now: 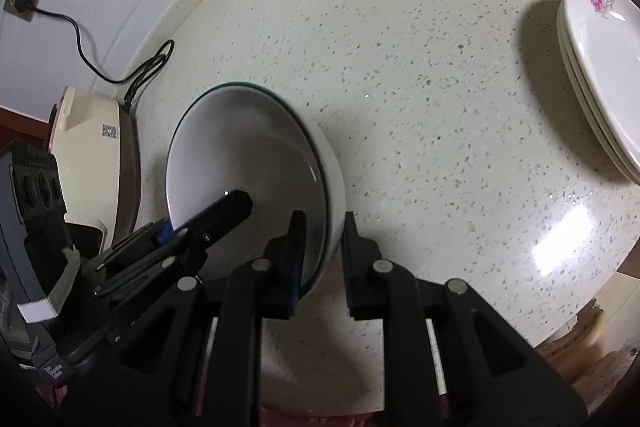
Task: Organize plates and bowls
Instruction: 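Carry the green-rimmed bowl with both tools toward the plate stack, then lower the bowl onto the counter beside the plate stack and open both tools, then move both tools to the plain white bowl and grip its rim, then carry the plain white bowl with both tools toward the green-rimmed bowl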
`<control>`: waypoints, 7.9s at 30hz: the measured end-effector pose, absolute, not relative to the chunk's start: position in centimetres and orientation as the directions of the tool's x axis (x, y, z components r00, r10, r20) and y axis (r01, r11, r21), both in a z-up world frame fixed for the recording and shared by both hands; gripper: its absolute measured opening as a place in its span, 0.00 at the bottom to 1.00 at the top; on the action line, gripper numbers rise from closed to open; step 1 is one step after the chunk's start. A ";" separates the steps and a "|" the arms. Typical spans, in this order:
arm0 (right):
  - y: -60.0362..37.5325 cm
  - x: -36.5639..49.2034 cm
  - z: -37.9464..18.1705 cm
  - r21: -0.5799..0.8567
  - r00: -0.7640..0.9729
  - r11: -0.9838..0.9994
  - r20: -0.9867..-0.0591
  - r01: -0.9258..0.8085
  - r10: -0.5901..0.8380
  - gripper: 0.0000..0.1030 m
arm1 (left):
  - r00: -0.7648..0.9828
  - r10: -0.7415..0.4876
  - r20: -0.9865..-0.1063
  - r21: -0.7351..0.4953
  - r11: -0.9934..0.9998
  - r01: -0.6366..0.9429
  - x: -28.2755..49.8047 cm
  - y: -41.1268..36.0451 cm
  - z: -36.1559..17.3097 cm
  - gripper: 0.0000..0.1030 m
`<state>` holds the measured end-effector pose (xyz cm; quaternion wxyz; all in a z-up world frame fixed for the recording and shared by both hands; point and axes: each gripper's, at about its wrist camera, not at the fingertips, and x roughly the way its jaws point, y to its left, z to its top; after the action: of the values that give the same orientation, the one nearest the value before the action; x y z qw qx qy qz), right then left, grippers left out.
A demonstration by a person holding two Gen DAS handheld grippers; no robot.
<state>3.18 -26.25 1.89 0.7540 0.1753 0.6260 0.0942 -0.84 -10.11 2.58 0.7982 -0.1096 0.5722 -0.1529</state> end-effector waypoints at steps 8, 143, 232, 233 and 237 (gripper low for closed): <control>-25.1 3.5 1.1 0.371 0.166 0.925 -0.920 0.083 0.354 0.20 | 0.268 -0.364 -0.892 -0.347 0.932 0.109 -0.7 -9.7 1.7 0.22; -33.1 22.8 4.4 0.358 0.406 0.924 -0.870 0.134 0.278 0.19 | 0.314 -0.394 -0.864 -0.324 0.912 0.252 22.3 -19.3 5.8 0.11; -23.6 4.6 3.5 0.276 0.219 0.959 -0.933 -0.067 0.284 0.19 | 0.317 -0.344 -0.884 -0.300 0.937 0.179 0.1 -10.2 5.4 0.11; -23.6 4.6 3.5 0.277 0.219 0.959 -0.933 -0.066 0.285 0.19 | 0.318 -0.341 -0.885 -0.297 0.938 0.180 0.1 -10.3 5.5 0.11; -23.5 4.6 3.3 0.280 0.212 0.958 -0.934 -0.065 0.287 0.19 | 0.345 -0.308 -0.887 -0.248 0.947 0.206 -0.2 -10.8 5.9 0.11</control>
<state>4.65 -23.51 3.32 0.7731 0.0902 0.6174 0.1139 -0.19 -10.77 5.87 0.8189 -0.0464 0.5502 -0.1567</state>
